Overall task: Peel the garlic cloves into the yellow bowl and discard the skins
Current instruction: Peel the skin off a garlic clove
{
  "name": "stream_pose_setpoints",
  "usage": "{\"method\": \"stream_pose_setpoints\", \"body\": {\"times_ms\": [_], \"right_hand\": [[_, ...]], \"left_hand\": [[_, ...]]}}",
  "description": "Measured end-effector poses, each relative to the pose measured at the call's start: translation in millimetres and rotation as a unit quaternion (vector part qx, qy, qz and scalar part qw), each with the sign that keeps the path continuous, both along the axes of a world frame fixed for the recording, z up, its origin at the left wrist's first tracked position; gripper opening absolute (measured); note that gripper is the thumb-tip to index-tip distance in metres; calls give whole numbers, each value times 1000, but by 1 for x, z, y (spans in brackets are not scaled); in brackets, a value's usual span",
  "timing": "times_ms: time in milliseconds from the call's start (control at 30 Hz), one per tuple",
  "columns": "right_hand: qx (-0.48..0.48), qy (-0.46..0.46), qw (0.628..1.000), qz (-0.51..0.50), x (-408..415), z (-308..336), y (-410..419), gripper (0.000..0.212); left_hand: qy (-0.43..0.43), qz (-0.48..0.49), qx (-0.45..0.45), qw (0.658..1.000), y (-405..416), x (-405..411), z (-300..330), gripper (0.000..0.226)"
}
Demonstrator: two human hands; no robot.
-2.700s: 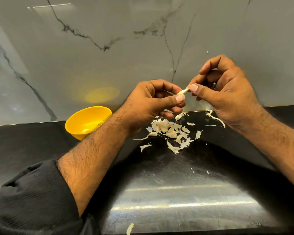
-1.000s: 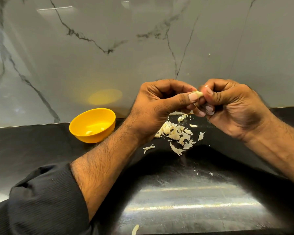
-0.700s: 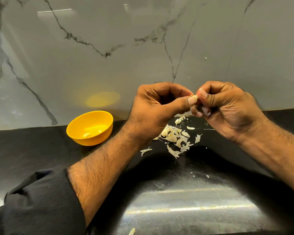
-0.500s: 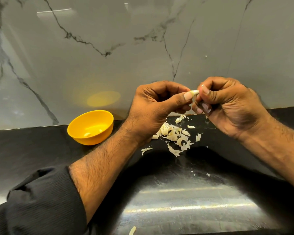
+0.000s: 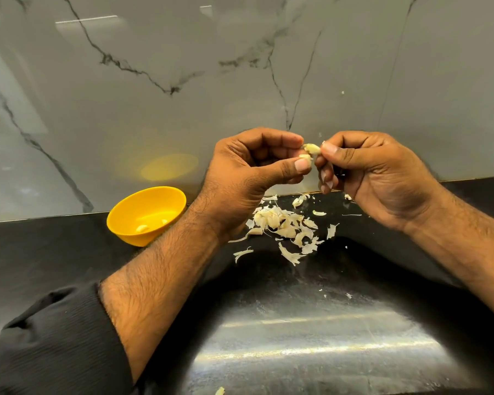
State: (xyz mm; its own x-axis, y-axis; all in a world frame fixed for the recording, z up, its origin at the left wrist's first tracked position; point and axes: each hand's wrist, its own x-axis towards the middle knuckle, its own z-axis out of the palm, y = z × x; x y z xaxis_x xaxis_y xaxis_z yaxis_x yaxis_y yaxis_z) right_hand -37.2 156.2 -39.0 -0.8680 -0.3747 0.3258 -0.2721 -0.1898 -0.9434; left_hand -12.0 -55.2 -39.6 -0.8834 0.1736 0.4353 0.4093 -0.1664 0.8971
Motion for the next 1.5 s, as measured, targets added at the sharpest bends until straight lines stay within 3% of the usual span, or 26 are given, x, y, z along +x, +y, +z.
{"method": "stream_pose_setpoints", "body": {"times_ms": [500, 600, 667, 700, 767, 800, 833, 967, 1133, 1500], "right_hand": [[-34, -55, 998, -12, 3, 4, -2, 10], [-26, -81, 996, -27, 2, 3, -2, 19], [63, -78, 994, -45, -1, 1, -1, 29], [168, -43, 983, -65, -3, 0, 0, 29], [399, 46, 912, -89, -6, -5, 1, 22], [458, 69, 881, -97, -6, -6, 1, 18], [466, 82, 874, -109, -4, -5, 0, 14], [308, 130, 932, -136, 1, 2, 1, 2], [232, 104, 962, -104, -2, -4, 0, 11], [201, 128, 968, -81, -1, -2, 4, 15]], "left_hand": [[-11, 23, -27, 999, -8, -4, 1, 26], [-9, 43, -45, 998, -9, -4, 0, 27], [-10, 52, -56, 997, -9, -4, -1, 27], [-10, 55, -62, 997, -9, -5, -3, 28], [-8, 57, -78, 995, -10, -7, -4, 28], [-7, 56, -85, 995, -11, -7, -4, 27], [-5, 56, -91, 994, -12, -8, -5, 27], [3, 50, -118, 992, -12, -9, -6, 28], [12, 44, -133, 990, -12, -10, -6, 28], [5, 73, -166, 983, -15, -14, -9, 15]]}}
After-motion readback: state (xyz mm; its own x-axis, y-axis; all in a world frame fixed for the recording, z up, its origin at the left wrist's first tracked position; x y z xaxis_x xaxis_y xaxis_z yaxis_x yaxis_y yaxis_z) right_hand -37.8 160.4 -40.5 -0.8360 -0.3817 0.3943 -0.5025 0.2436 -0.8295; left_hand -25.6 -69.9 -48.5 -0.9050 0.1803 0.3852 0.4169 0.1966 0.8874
